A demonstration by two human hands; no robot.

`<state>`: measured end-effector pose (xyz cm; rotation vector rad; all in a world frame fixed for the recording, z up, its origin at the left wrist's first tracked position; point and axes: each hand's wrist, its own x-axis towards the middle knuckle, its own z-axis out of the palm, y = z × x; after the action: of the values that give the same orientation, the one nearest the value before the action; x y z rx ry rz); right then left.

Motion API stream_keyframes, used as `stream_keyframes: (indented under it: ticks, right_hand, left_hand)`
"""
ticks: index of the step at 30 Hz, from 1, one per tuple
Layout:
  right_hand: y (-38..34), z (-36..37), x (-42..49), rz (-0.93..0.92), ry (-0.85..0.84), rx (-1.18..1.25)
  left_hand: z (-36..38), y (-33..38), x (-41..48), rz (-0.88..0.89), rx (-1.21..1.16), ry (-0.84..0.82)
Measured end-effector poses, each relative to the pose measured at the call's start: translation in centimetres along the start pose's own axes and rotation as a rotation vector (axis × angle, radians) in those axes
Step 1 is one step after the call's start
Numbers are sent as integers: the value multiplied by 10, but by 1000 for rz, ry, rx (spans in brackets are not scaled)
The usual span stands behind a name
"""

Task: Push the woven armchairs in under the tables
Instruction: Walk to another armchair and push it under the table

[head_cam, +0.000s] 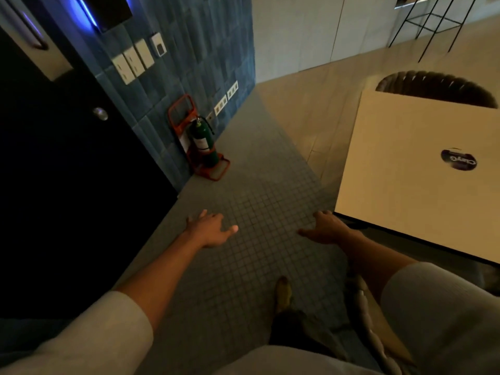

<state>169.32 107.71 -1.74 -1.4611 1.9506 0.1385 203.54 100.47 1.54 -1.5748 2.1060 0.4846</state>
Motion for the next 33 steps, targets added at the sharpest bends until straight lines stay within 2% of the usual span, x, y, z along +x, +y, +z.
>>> stream_keyframes:
  ticks: [7, 11, 18, 20, 23, 27, 31, 33]
  right_hand:
    - [-17, -59, 134, 65, 10, 90]
    - [-17, -128, 210, 108, -9, 164]
    - [-43, -257, 316, 84, 11, 131]
    - [-48, -285, 349, 91, -7, 143]
    - [-54, -318, 396, 91, -21, 155]
    - [-56, -361, 465, 153, 40, 266]
    - [-67, -420, 524, 268, 78, 331]
    - [-66, -450, 559, 315, 157, 371]
  left_hand:
    - [-74, -24, 150, 20, 66, -8]
    - [-147, -11, 231, 28, 79, -28]
    - [-253, 2, 368, 112, 55, 75]
    - [-282, -1, 410, 125, 17, 69]
    - [-316, -6, 479, 187, -163, 1]
    - [-373, 4, 572, 262, -302, -31]
    - [-455, 35, 659, 322, -250, -39]
    - [-501, 63, 709, 402, -177, -19]
